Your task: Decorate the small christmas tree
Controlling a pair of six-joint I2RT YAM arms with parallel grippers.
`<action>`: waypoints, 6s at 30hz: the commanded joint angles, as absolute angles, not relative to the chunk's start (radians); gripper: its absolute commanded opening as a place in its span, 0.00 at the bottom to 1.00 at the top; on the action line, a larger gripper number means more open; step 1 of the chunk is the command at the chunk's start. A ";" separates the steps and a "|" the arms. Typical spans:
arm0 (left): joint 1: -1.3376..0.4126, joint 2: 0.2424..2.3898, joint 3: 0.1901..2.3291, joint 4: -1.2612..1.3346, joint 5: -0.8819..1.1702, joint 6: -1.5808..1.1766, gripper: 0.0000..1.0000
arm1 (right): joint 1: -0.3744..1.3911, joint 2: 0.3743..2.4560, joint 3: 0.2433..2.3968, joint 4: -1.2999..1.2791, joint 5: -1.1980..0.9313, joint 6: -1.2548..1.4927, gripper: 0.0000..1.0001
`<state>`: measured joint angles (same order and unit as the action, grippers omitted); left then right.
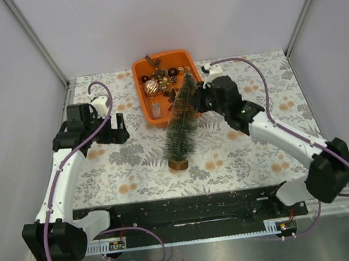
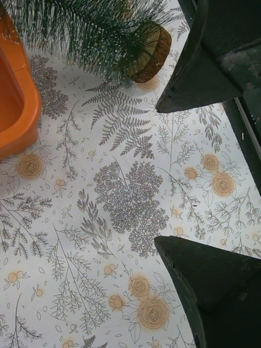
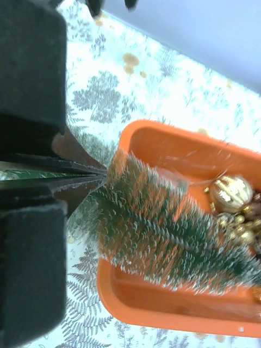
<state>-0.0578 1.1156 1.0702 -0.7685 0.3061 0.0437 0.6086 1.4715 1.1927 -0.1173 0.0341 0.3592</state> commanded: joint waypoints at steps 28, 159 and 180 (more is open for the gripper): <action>-0.060 1.089 1.032 -0.706 0.318 0.026 0.99 | 0.595 1.776 1.572 -0.502 0.117 0.353 0.42; -0.414 2.137 1.974 -0.624 -0.488 -0.278 0.47 | 0.572 0.781 0.600 0.081 0.247 0.410 0.70; -0.434 2.103 1.893 -0.597 -0.502 -0.276 0.00 | 0.338 1.376 0.791 0.320 0.086 0.535 0.75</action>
